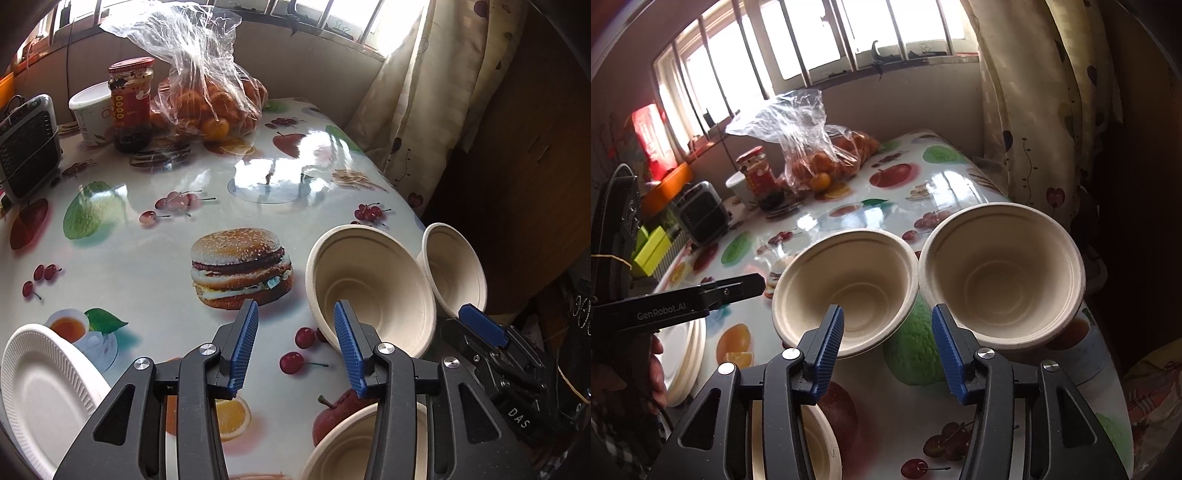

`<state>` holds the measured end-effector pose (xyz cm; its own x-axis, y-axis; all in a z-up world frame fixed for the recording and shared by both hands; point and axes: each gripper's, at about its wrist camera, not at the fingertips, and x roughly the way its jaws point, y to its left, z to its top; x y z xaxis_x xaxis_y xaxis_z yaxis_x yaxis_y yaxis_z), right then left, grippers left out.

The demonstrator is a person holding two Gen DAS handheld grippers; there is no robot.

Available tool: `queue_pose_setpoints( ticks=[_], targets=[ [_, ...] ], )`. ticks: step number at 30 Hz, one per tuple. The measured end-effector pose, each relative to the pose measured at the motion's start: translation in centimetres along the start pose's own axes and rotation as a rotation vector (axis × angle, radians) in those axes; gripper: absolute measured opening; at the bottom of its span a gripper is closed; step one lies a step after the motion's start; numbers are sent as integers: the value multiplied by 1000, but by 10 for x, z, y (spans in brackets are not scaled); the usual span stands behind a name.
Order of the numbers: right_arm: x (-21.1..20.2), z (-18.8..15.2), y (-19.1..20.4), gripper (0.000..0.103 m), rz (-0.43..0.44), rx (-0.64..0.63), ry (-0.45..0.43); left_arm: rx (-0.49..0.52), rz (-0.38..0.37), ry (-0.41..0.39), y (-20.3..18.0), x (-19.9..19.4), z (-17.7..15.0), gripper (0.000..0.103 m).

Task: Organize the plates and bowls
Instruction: 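Move both tools toward the beige paper bowls, then grasp a beige bowl rim with the right tool while the left tool grasps another bowl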

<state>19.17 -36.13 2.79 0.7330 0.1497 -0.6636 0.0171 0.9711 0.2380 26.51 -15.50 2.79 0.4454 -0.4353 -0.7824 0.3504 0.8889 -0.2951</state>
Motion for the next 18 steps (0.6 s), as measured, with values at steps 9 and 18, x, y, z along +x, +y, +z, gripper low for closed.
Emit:
queue_pose_setpoints(
  ticks=[9, 18],
  targets=[
    [9, -2, -1, 38, 26, 18, 12, -1, -15, 35, 3, 15, 1, 32],
    [16, -2, -4, 32, 50, 34, 20, -5, -37, 49, 3, 22, 5, 27]
  ],
)
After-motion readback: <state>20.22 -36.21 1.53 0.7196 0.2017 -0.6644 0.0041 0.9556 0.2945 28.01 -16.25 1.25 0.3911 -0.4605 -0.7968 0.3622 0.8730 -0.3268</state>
